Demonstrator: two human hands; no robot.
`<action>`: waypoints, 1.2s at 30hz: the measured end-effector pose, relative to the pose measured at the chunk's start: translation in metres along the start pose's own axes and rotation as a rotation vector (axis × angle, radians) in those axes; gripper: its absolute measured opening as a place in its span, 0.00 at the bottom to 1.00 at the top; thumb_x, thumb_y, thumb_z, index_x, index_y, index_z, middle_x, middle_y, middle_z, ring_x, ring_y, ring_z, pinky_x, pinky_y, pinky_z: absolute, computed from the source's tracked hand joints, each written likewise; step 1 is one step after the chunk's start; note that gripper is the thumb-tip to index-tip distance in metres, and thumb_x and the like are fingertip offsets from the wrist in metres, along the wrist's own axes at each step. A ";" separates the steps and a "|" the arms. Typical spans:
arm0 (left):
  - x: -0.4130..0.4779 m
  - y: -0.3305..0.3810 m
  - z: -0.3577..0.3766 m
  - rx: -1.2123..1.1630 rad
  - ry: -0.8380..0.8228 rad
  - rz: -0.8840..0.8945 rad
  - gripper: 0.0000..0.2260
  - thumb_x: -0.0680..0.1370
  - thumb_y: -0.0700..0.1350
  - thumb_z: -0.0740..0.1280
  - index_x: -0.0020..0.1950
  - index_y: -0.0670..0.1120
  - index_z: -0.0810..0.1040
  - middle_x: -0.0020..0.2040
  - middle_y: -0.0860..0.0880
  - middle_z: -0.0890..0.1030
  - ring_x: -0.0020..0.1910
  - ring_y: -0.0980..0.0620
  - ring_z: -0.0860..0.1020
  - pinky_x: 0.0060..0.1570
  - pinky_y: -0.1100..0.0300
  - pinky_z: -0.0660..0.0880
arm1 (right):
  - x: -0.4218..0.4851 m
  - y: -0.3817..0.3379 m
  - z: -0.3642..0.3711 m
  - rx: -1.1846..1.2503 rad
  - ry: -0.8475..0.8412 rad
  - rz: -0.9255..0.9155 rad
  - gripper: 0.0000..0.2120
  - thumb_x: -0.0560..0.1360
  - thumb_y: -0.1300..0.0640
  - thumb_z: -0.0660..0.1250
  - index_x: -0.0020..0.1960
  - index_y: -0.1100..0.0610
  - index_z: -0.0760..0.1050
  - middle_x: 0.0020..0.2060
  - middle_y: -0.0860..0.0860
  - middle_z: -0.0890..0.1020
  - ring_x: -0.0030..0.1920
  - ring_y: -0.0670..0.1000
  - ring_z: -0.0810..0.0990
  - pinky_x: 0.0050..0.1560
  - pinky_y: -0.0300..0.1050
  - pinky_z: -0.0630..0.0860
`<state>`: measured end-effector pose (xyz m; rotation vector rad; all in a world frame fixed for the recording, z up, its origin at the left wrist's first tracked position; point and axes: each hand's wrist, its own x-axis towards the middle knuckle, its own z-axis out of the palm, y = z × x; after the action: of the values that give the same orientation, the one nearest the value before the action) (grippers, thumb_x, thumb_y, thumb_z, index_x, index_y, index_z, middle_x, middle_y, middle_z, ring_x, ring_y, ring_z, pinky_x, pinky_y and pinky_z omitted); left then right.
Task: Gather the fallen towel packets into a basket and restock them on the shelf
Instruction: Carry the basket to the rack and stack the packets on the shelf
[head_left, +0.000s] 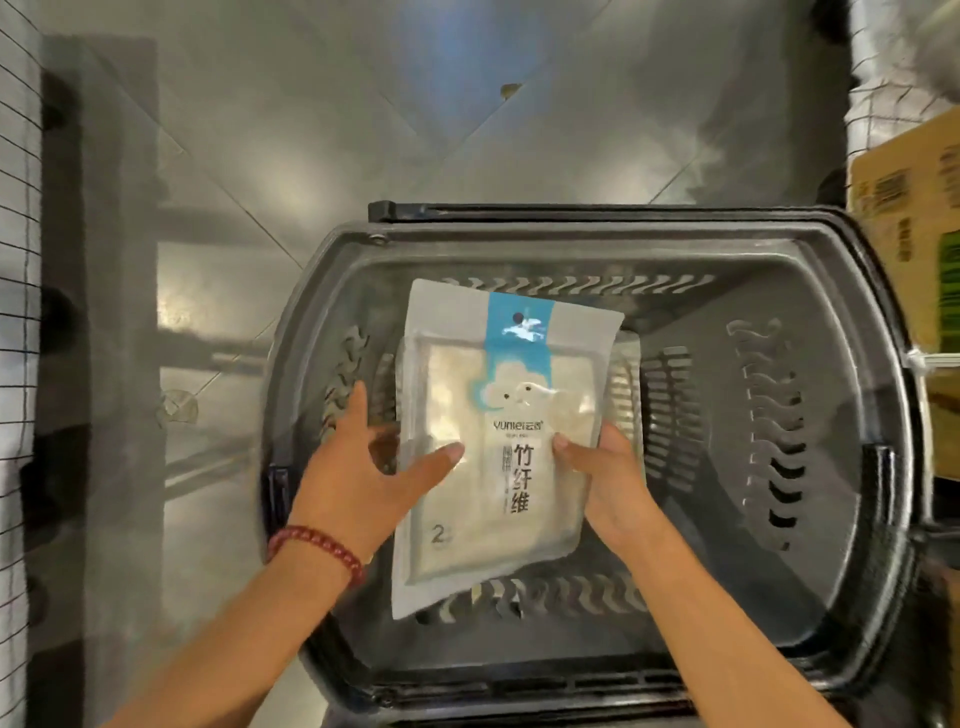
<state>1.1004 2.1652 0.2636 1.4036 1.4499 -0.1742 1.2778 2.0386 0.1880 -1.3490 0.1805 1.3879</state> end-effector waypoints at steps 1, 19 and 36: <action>0.004 0.001 0.005 -0.199 -0.054 -0.120 0.38 0.59 0.65 0.72 0.65 0.50 0.74 0.56 0.53 0.81 0.53 0.54 0.80 0.54 0.55 0.77 | 0.000 0.000 0.002 0.040 -0.059 0.034 0.18 0.68 0.66 0.67 0.58 0.62 0.77 0.51 0.58 0.83 0.51 0.57 0.83 0.47 0.49 0.81; 0.039 -0.040 0.059 -0.076 0.201 -0.238 0.15 0.80 0.36 0.55 0.67 0.42 0.71 0.62 0.43 0.75 0.59 0.45 0.73 0.54 0.59 0.66 | 0.100 0.081 -0.021 -0.961 0.229 0.152 0.18 0.73 0.62 0.65 0.63 0.60 0.69 0.53 0.51 0.73 0.55 0.51 0.74 0.46 0.37 0.70; 0.077 -0.038 0.080 -0.221 0.029 -0.223 0.14 0.80 0.36 0.59 0.65 0.43 0.74 0.60 0.47 0.77 0.59 0.48 0.75 0.58 0.58 0.68 | 0.136 0.054 -0.131 -1.186 0.613 0.467 0.55 0.68 0.46 0.74 0.76 0.61 0.37 0.75 0.61 0.54 0.75 0.60 0.53 0.72 0.54 0.56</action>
<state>1.1337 2.1460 0.1530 1.0701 1.5969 -0.1299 1.3542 2.0015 0.0109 -2.8621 0.0612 1.4419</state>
